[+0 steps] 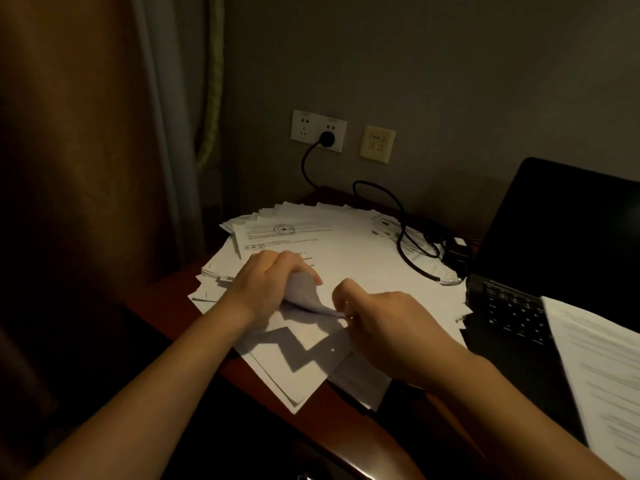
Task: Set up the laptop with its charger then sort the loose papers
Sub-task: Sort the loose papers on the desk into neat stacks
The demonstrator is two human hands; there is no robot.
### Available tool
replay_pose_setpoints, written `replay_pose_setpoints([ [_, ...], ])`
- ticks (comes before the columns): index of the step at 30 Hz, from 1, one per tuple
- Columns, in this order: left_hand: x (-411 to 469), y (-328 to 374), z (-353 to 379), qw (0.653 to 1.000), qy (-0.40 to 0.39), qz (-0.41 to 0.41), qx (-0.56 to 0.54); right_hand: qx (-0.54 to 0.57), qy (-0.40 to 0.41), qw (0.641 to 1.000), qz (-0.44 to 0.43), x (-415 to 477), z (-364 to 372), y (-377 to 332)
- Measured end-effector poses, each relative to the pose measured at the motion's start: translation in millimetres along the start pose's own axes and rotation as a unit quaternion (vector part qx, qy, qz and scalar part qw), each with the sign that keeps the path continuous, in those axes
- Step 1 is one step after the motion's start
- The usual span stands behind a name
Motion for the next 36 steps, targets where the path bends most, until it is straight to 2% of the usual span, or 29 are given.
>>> replay_pose_setpoints([
  [2, 2.1, 16.6, 5.6, 0.99, -0.119, 0.003, 0.081, 0.037, -0.022, 0.999, -0.014, -4.7, 1.1, -9.1],
  [4, 3.8, 27.7, 12.9, 0.969, -0.209, -0.004, 0.13, 0.167, -0.063, 0.984, 0.006, -6.6, 0.4, -7.7],
  [6, 4.1, 32.1, 19.1, 0.957, -0.246, -0.025, 0.154, 0.279, -0.054, 0.956, 0.07, -3.5, -1.2, 13.1],
  [9, 0.1, 21.3, 30.4, 0.959, -0.208, -0.065, 0.183, 0.286, 0.015, 0.934, 0.212, -0.1, 1.7, 67.8],
  [12, -14.7, 6.6, 55.7, 0.93, -0.216, -0.059, 0.29, 0.327, 0.023, 0.889, 0.319, -8.2, 12.3, 102.7],
  [17, -14.4, -0.7, 66.2, 0.932, -0.221, 0.027, 0.285, 0.504, 0.034, 0.776, 0.378, -22.8, 16.3, 120.1],
  [21, -8.9, 5.7, 56.5, 0.942, -0.223, 0.057, 0.244, 0.549, 0.017, 0.727, 0.412, -33.6, 25.4, 127.2],
  [25, -14.4, 20.1, 61.9, 0.926, -0.214, 0.037, 0.308, 0.602, -0.001, 0.683, 0.414, -41.4, 32.0, 128.0],
  [27, -20.9, 27.5, 72.6, 0.929, -0.22, 0.023, 0.298, 0.604, -0.01, 0.683, 0.41, -45.4, 30.4, 121.9],
  [31, -25.5, 25.1, 74.8, 0.941, -0.192, 0.009, 0.278, 0.569, -0.044, 0.724, 0.388, -48.4, 27.2, 107.8],
  [36, -25.1, 34.2, 64.0, 0.969, -0.128, 0.053, 0.206, 0.526, -0.073, 0.773, 0.348, -41.3, 31.9, 89.9],
])
Point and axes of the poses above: each hand's wrist, its own x-axis towards the middle knuckle, its own z-axis out of the palm, y = z × x, the point moved 8 cm from there along x, towards the middle knuckle, and after that the axes turned 11 degrees about z, right-handed, at the moved point
